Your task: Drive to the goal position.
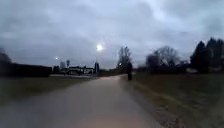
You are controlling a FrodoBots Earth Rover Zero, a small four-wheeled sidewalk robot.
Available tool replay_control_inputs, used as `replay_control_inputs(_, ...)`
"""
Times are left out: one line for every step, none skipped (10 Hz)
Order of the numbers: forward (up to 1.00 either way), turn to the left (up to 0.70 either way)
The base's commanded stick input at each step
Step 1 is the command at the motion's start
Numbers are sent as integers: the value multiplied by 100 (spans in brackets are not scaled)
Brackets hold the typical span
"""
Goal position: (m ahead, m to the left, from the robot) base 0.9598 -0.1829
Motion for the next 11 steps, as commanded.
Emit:
replay_control_inputs(100, 4)
replay_control_inputs(100, 4)
replay_control_inputs(100, 4)
replay_control_inputs(100, 4)
replay_control_inputs(100, 4)
replay_control_inputs(100, 4)
replay_control_inputs(100, 4)
replay_control_inputs(100, 4)
replay_control_inputs(100, 4)
replay_control_inputs(100, 4)
replay_control_inputs(100, 4)
